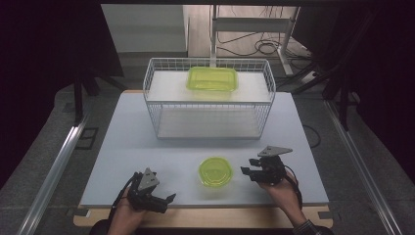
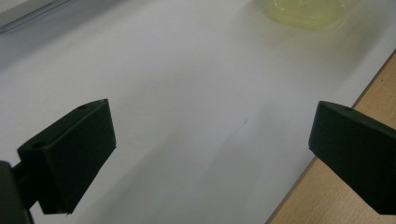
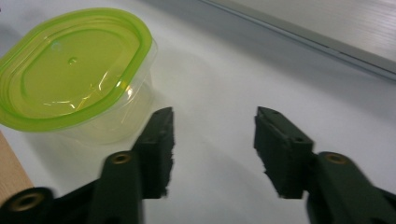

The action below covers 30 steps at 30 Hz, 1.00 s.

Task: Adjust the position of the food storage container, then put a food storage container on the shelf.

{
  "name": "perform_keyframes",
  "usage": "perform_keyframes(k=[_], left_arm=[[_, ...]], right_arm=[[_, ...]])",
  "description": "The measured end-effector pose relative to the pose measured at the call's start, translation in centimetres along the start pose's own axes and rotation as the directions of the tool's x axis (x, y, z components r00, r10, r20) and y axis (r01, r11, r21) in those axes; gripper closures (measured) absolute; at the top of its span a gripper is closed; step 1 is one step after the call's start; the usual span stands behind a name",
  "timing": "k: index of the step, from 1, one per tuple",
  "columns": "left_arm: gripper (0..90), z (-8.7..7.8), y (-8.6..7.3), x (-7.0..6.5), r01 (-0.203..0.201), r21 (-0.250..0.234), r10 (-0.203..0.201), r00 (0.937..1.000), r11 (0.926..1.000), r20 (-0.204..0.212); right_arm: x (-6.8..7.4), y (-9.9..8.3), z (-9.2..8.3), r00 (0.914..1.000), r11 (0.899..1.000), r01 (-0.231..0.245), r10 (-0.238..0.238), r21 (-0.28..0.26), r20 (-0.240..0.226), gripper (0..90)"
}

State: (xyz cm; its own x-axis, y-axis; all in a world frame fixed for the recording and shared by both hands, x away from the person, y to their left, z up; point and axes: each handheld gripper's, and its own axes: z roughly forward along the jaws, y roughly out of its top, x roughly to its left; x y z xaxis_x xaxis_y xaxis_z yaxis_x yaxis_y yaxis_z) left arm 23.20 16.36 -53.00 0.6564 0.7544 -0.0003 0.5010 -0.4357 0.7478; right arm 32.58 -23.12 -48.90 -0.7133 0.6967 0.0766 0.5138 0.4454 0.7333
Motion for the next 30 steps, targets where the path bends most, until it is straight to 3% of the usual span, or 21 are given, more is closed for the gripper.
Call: perform_keyframes(k=[6, 14, 24, 30], left_arm=[[0.4, 0.0, 0.0, 0.0, 0.001, 0.002, -0.001, 1.0, 1.0, 0.001], [0.4, 0.0, 0.0, 0.0, 0.0, 0.003, 0.0, 1.0, 1.0, 0.001], [0.4, 0.0, 0.0, 0.0, -0.002, 0.002, 0.002, 1.0, 1.0, 0.002], [0.4, 0.1, 0.0, -0.1, -0.006, 0.005, 0.006, 1.0, 1.0, -0.001]], right_arm=[[-0.2, -0.4, -0.2, 1.0, 1.0, -0.006, 0.006, -0.01, 0.001, 27.9], [0.1, -1.0, -0.3, 0.9996, 1.0, -0.022, 0.022, -0.008, -0.02, 15.5], [0.0, -0.8, -0.4, 0.9994, 0.999, -0.016, 0.015, -0.029, -0.032, 7.8], [0.2, -0.1, -0.4, 0.9919, 0.997, -0.076, 0.074, -0.017, -0.103, 6.2]])
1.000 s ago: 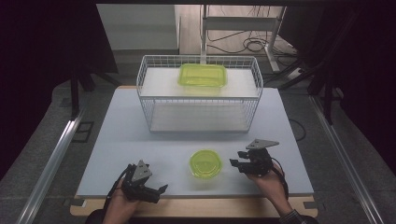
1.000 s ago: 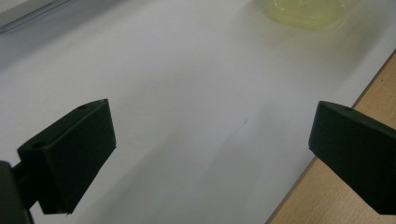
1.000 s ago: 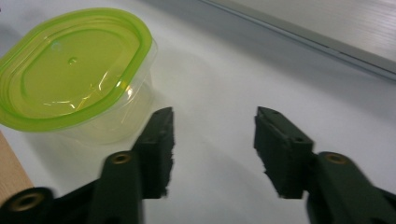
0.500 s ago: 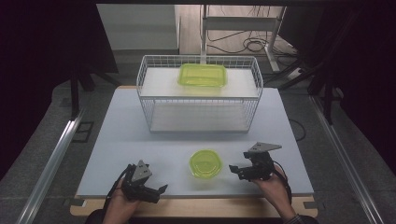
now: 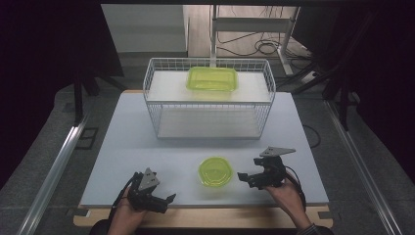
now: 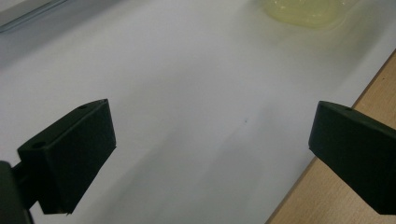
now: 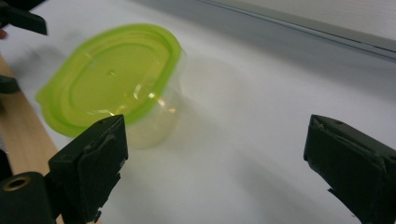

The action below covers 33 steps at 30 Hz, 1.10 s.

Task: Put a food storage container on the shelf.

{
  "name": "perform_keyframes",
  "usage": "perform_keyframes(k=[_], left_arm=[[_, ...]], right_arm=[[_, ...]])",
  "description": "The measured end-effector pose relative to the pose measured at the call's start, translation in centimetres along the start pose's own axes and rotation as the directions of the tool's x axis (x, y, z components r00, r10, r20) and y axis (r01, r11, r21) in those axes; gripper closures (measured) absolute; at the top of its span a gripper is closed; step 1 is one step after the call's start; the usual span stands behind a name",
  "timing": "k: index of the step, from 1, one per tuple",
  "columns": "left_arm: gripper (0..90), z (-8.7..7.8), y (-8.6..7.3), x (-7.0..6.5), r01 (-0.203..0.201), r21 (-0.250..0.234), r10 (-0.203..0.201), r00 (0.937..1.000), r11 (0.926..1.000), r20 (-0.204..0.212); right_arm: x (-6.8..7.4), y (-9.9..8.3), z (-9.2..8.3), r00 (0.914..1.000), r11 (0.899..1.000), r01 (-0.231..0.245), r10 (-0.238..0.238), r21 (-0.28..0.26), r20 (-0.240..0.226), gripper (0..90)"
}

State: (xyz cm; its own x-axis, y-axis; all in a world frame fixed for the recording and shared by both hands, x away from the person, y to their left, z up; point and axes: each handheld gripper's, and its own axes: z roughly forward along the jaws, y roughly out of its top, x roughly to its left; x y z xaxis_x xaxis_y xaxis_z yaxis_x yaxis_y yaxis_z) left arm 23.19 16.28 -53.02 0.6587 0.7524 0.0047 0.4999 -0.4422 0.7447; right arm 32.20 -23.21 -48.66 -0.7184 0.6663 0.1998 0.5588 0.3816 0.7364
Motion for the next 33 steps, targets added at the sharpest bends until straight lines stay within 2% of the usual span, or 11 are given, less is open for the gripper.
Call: perform_keyframes(k=[7, 11, 16, 21, 24, 27, 30, 31, 33], left_arm=[[0.4, 0.0, 0.0, 0.0, 0.0, 0.0, 0.0, 1.0, 1.0, -0.001], [0.4, 0.1, 0.0, 0.0, -0.003, 0.003, 0.003, 1.0, 1.0, -0.004], [0.4, 0.1, 0.0, 0.0, -0.005, 0.006, 0.005, 1.0, 1.0, -0.006], [0.5, 0.2, 0.0, 0.0, -0.007, 0.009, 0.007, 0.9999, 0.9999, -0.008], [0.5, 0.2, 0.0, 0.0, -0.01, 0.013, 0.01, 0.9999, 0.9999, -0.008], [0.6, 0.2, 0.0, -0.1, -0.009, 0.016, 0.009, 0.9999, 0.9998, -0.007], [0.6, 0.2, 0.0, -0.1, -0.01, 0.019, 0.01, 0.9999, 0.9998, -0.007], [0.6, 0.2, 0.0, -0.1, -0.011, 0.019, 0.011, 0.9999, 0.9997, -0.007], [0.6, 0.2, 0.0, -0.1, -0.012, 0.021, 0.012, 0.9999, 0.9997, -0.006]], right_arm=[[1.0, 1.3, 0.4, 0.9979, 1.0, -0.014, 0.014, -0.001, -0.064, 6.9], [1.5, 2.1, 0.8, 0.9965, 1.0, -0.031, 0.031, -0.002, -0.078, 18.2], [1.3, 2.7, 1.7, 0.9905, 0.997, -0.064, 0.068, 0.039, -0.119, 38.7], [0.5, 3.4, 2.7, 0.9741, 0.986, -0.147, 0.159, 0.083, -0.16, 50.6], [0.1, 3.8, 3.2, 0.9696, 0.981, -0.162, 0.178, 0.106, -0.168, 53.7], [-0.2, 3.9, 3.9, 0.96, 0.975, -0.182, 0.204, 0.127, -0.192, 57.1], [-0.3, 3.9, 4.5, 0.9543, 0.97, -0.193, 0.221, 0.148, -0.202, 60.1], [-0.4, 4.0, 4.6, 0.9514, 0.968, -0.198, 0.227, 0.154, -0.208, 60.8], [-0.5, 4.0, 4.8, 0.9404, 0.962, -0.221, 0.254, 0.162, -0.226, 63.6]])
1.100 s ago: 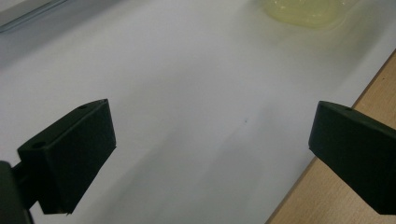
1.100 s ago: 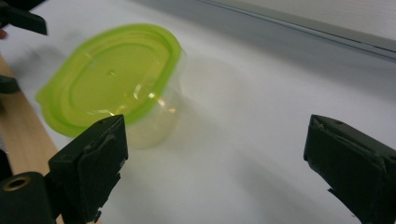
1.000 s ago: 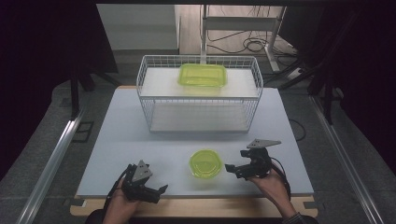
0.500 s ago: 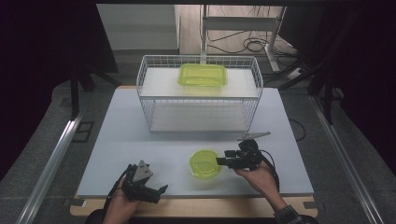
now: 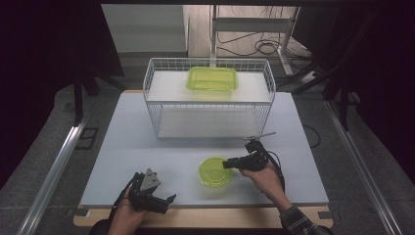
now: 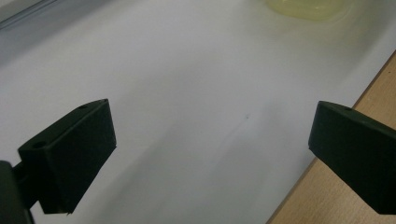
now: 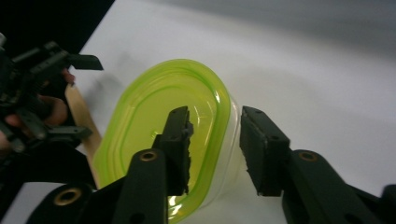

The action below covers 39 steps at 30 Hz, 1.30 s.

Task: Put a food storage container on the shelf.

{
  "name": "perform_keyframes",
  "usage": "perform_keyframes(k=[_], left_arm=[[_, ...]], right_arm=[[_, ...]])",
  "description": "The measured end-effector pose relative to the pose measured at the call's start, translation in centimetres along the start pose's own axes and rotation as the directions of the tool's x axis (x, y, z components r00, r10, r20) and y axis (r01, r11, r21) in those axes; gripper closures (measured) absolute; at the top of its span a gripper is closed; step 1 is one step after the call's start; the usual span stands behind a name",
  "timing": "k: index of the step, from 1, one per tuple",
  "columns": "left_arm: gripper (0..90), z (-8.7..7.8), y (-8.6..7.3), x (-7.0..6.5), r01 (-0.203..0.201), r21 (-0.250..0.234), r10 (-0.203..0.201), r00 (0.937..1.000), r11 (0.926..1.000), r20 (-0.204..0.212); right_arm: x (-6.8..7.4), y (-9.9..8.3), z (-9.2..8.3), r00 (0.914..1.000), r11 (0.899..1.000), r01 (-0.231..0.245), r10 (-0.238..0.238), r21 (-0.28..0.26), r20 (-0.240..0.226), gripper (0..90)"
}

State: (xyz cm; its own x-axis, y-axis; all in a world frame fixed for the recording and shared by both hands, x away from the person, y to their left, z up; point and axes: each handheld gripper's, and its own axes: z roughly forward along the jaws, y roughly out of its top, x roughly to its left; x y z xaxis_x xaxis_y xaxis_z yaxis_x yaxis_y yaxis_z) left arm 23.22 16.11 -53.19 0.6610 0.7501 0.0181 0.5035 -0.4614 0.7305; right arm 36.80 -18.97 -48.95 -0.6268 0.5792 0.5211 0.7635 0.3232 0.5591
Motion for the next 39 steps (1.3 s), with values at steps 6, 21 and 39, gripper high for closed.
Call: perform_keyframes(k=[6, 21, 39], left_arm=[[0.6, 0.0, 0.0, 0.0, -0.002, 0.001, 0.002, 1.0, 1.0, 0.001], [0.7, 0.1, 0.0, -0.1, -0.005, 0.005, 0.005, 1.0, 1.0, -0.001], [0.6, -0.1, 0.0, 0.0, 0.007, -0.013, -0.007, 1.0, 0.9999, 0.0]], right_arm=[[-0.7, 0.0, -0.1, 0.9963, 0.998, -0.066, 0.067, 0.015, -0.053, 74.3], [-0.5, 0.0, -0.1, 0.9844, 0.995, -0.1, 0.102, 0.016, -0.144, 80.9], [-0.3, 1.0, -1.9, 0.9802, 0.991, -0.12, 0.11, -0.055, -0.165, 81.0]])
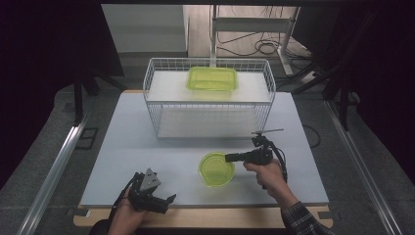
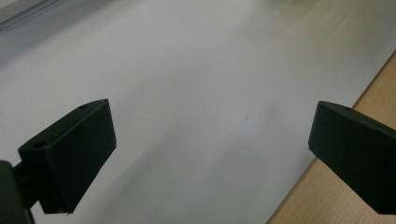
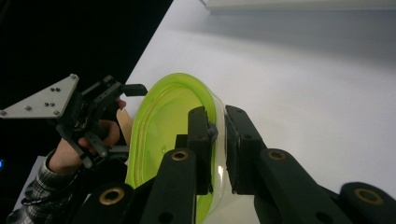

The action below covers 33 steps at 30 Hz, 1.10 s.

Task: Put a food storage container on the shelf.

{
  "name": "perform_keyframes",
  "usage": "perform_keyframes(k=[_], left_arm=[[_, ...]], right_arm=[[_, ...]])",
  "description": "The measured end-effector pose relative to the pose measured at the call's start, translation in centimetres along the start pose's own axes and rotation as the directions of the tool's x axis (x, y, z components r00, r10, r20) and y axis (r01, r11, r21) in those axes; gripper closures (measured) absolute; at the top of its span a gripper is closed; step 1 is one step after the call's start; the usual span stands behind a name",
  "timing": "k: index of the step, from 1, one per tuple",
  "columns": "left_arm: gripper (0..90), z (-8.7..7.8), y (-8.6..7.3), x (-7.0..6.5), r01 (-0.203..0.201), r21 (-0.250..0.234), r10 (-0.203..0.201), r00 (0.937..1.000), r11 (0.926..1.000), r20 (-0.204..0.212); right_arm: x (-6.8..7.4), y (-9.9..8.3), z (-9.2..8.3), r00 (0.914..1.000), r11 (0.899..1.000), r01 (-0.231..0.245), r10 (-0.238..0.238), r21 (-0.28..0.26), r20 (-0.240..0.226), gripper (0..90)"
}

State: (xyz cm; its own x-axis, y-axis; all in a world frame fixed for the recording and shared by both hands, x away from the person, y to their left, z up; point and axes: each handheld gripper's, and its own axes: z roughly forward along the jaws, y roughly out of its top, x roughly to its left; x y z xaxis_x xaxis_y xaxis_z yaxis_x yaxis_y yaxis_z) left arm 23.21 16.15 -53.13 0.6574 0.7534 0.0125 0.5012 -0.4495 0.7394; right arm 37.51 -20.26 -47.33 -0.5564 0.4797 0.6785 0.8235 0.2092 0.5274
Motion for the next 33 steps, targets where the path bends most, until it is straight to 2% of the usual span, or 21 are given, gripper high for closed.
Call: perform_keyframes(k=[14, 33], left_arm=[[0.7, -0.5, 0.1, 0.3, 0.049, -0.04, -0.048, 0.9984, 0.998, 0.029], [0.7, -0.5, 0.1, 0.3, 0.041, -0.036, -0.04, 0.9988, 0.9985, 0.028]], right_arm=[[0.8, 1.4, -1.5, 0.9997, 0.999, -0.007, 0.006, -0.049, -0.024, 81.0], [2.7, 4.2, -3.2, 0.9995, 0.993, 0.01, -0.013, -0.114, -0.03, 81.1]])
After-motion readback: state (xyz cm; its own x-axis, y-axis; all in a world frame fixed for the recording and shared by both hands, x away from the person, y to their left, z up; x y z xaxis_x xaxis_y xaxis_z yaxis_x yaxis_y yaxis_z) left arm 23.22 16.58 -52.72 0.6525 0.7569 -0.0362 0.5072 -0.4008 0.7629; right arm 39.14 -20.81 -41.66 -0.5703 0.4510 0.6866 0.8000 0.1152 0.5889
